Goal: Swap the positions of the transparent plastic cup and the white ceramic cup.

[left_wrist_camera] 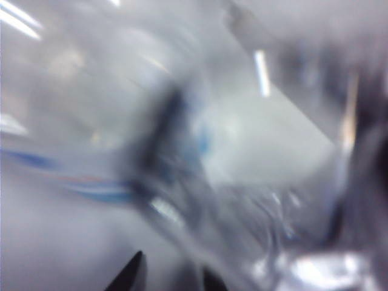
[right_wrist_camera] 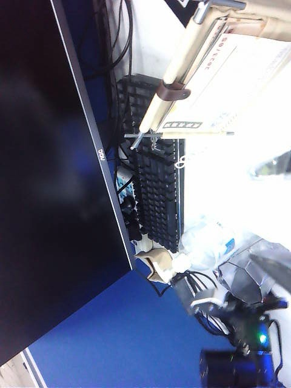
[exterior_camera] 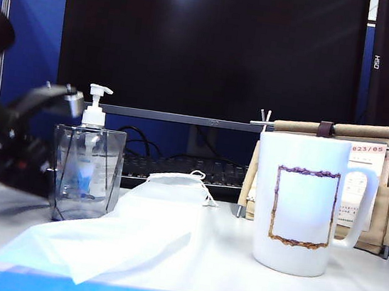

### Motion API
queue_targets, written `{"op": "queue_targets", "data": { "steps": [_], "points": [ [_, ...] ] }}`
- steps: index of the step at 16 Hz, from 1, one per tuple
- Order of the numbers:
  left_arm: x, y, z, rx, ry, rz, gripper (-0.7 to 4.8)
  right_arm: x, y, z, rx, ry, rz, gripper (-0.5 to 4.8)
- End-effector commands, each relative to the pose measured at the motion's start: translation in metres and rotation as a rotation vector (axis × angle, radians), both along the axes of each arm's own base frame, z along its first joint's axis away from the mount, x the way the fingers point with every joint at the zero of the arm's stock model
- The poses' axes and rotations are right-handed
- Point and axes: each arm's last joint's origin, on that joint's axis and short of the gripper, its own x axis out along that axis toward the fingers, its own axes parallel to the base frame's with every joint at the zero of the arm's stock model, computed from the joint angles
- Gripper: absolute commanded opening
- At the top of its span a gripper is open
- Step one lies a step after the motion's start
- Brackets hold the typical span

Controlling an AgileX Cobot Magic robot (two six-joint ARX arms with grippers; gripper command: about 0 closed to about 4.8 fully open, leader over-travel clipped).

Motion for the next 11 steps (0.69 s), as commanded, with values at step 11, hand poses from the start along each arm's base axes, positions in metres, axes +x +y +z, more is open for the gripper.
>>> {"op": "queue_targets", "data": {
  "steps": [11],
  "points": [
    [-0.0013,-0.0044,0.0057,-0.173,0.035,-0.106,1.25,0.0,-0.0013,0.0003,-0.009,0.004,-0.052,1.49]
  ]
}}
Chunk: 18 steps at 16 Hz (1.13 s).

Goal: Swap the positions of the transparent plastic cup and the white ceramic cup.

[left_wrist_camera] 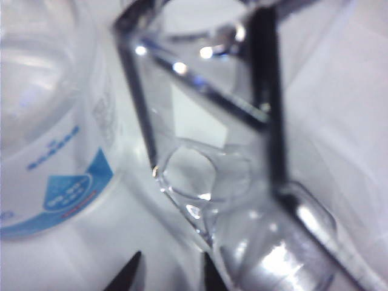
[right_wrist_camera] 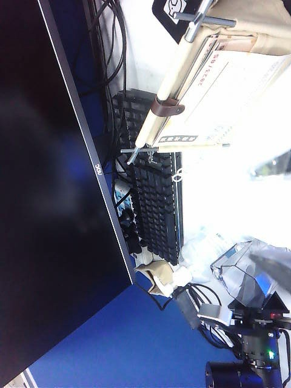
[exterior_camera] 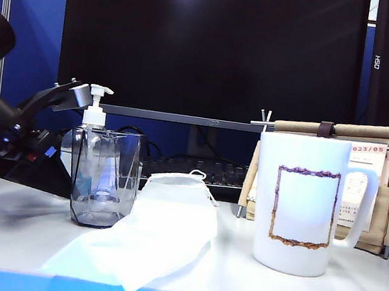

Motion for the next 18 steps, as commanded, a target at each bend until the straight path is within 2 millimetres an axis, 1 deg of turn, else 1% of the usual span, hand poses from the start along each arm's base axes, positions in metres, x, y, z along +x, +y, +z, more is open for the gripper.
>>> {"op": "queue_targets", "data": {
  "steps": [1,2,3,5,7,8,10,11,12,14,15,17,18],
  "points": [
    [0.0,0.002,0.011,-0.001,-0.026,0.057,1.31,0.0,0.0,0.002,-0.006,-0.018,-0.015,1.49],
    [-0.001,0.004,0.017,0.03,-0.045,0.11,2.01,0.0,0.0,0.002,-0.007,-0.018,-0.019,1.49],
    [-0.008,0.009,0.034,0.053,-0.067,0.174,2.85,0.0,-0.001,0.002,-0.007,-0.018,-0.02,1.49],
    [-0.021,0.012,0.05,0.032,-0.031,0.197,2.87,0.0,-0.001,0.002,-0.008,-0.017,-0.027,1.49],
    [-0.036,0.016,0.062,0.015,0.025,0.219,2.88,0.001,-0.001,0.002,-0.009,-0.013,-0.039,1.49],
    [-0.042,0.017,0.07,-0.028,0.051,0.223,2.89,0.002,-0.001,0.002,-0.008,-0.009,-0.039,1.49],
    [-0.045,0.015,0.08,-0.14,0.095,0.198,2.9,0.002,-0.001,0.002,-0.008,-0.009,-0.039,1.49],
    [-0.044,0.013,0.088,-0.221,0.141,0.191,2.91,0.002,-0.001,0.002,-0.008,-0.006,-0.038,1.49],
    [-0.042,0.012,0.098,-0.253,0.175,0.209,2.91,0.002,-0.001,0.002,-0.008,-0.005,-0.035,1.49],
    [-0.04,0.013,0.105,-0.239,0.183,0.244,2.92,0.002,-0.001,0.001,-0.008,0.002,-0.034,1.49],
    [-0.04,0.013,0.106,-0.245,0.199,0.261,3.16,0.002,-0.001,0.0,-0.008,0.012,-0.034,1.49],
    [-0.041,0.013,0.104,-0.25,0.235,0.275,3.9,0.002,-0.001,0.0,-0.008,0.015,-0.034,1.49],
    [-0.041,0.013,0.104,-0.258,0.249,0.284,4.03,0.002,-0.001,0.0,-0.008,0.015,-0.034,1.49]
  ]
}}
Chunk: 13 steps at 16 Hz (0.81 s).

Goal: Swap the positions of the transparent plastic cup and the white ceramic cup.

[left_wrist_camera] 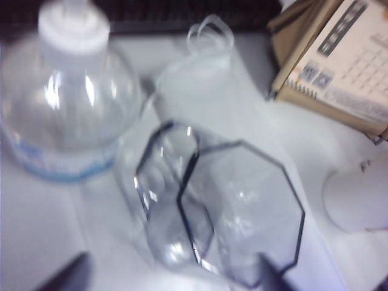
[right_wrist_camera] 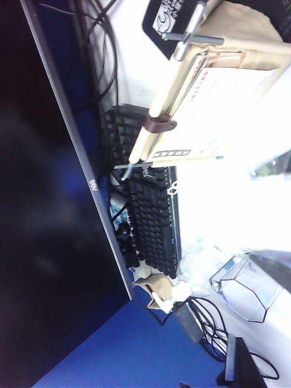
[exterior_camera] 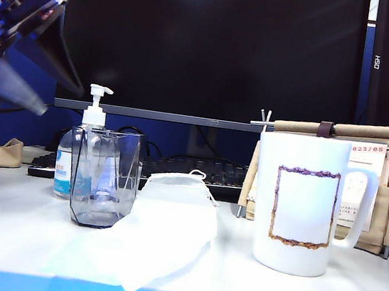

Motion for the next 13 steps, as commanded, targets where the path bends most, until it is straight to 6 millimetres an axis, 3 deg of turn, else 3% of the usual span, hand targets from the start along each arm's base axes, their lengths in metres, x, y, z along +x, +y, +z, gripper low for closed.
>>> {"op": "queue_targets", "data": {
  "steps": [1,13],
  "points": [
    [-0.001,0.0,0.002,-0.029,0.029,0.022,4.03,0.0,0.0,0.003,-0.004,-0.019,0.002,1.49],
    [0.008,-0.007,-0.01,0.004,0.05,0.033,4.01,-0.001,0.001,0.003,-0.002,-0.021,0.022,1.49]
  ]
}}
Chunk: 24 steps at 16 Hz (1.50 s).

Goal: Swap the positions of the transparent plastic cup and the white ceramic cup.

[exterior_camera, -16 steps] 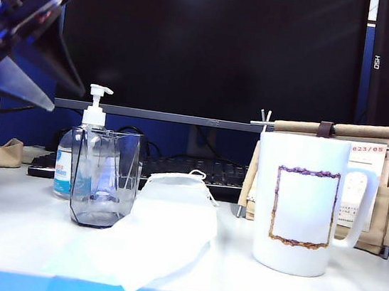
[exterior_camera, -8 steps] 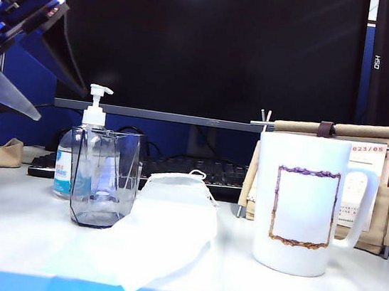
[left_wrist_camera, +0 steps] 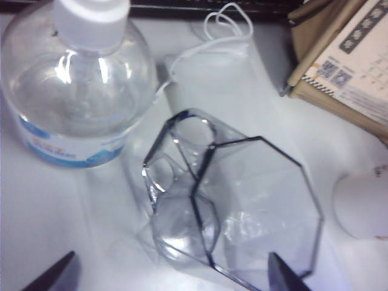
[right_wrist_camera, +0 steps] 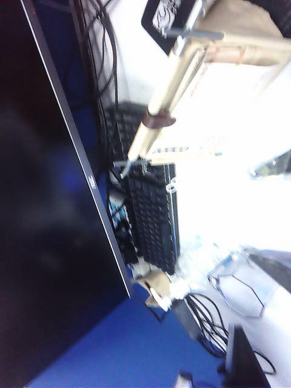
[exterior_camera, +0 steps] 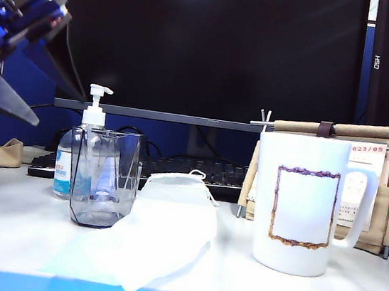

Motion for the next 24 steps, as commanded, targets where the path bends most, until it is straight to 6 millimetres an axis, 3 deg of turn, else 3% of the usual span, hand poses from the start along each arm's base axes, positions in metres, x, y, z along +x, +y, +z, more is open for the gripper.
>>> {"op": "queue_targets", "data": {
  "steps": [1,8,9,10,17,19,21,23,24],
  "points": [
    [0.006,-0.007,-0.008,0.0,0.022,-0.024,4.01,0.0,0.0,0.003,-0.003,-0.02,0.011,1.49],
    [0.011,-0.01,-0.013,-0.006,0.037,0.012,3.93,-0.001,0.001,0.003,-0.002,-0.02,0.018,1.49],
    [0.012,-0.01,-0.013,-0.005,0.038,0.012,3.83,-0.001,0.001,0.003,-0.002,-0.021,0.019,1.49],
    [0.012,-0.01,-0.015,-0.005,0.044,0.011,3.3,-0.001,0.001,0.003,-0.002,-0.02,0.022,1.49],
    [0.016,-0.011,-0.021,-0.004,0.064,0.005,3.26,-0.001,0.001,0.003,0.0,-0.02,0.036,1.49],
    [0.016,-0.011,-0.021,-0.003,0.065,0.006,2.72,-0.001,0.001,0.003,0.0,-0.02,0.037,1.49],
    [0.016,-0.012,-0.021,-0.004,0.063,0.007,2.62,-0.001,0.001,0.003,0.001,-0.02,0.044,1.49],
    [0.016,-0.012,-0.019,-0.028,0.057,-0.015,2.03,-0.001,0.001,0.003,0.001,-0.02,0.044,1.49],
    [0.017,-0.013,-0.018,-0.041,0.046,-0.027,2.04,-0.001,0.001,0.003,0.001,-0.021,0.044,1.49]
  ]
}}
